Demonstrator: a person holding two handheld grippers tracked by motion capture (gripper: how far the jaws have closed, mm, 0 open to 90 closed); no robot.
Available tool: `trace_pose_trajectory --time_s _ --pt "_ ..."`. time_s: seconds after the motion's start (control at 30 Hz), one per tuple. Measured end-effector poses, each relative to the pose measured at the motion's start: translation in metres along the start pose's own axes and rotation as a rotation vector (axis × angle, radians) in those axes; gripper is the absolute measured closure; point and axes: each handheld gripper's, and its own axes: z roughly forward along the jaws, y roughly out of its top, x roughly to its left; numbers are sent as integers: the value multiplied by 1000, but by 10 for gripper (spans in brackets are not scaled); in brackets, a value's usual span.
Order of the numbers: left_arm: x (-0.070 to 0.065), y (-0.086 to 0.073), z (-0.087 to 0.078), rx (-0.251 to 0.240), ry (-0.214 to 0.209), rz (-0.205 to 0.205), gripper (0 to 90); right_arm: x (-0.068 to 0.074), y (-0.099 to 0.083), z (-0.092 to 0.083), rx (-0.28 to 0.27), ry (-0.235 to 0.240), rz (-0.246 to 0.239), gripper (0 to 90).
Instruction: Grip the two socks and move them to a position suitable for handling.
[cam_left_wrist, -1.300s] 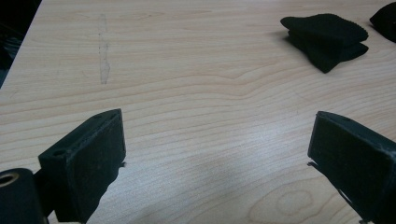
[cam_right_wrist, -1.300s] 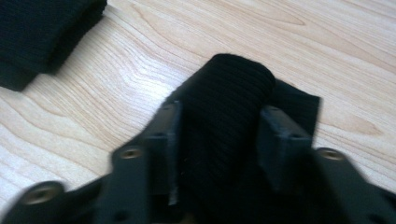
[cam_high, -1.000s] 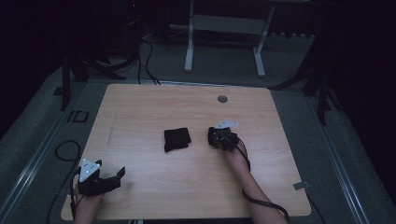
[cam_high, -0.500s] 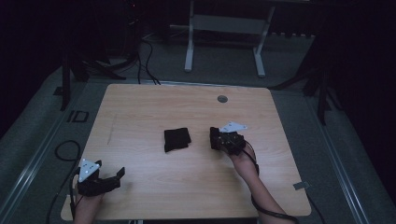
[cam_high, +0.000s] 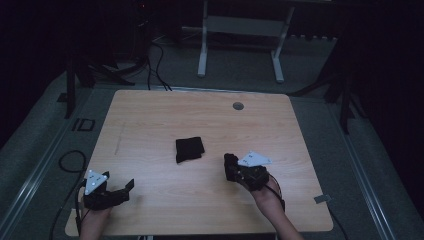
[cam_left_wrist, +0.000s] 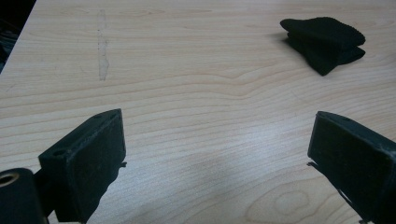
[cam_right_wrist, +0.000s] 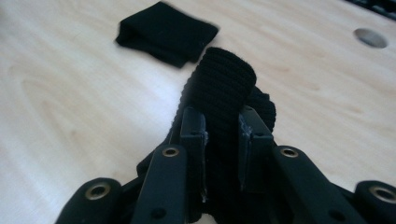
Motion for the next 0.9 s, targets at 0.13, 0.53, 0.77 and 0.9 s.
trace_pose_trajectory --time_s 0.13,0.53,0.77,0.9 --pt "-1 0 1 2 -1 4 43 9 -10 1 15 19 -5 752" --pt "-2 1 0 -1 -6 9 43 26 -33 36 99 62 7 747" --pt "-2 1 1 1 -13 13 43 31 -37 47 113 48 9 721" --pt "-3 1 1 2 -14 13 43 29 -35 44 112 101 34 574"
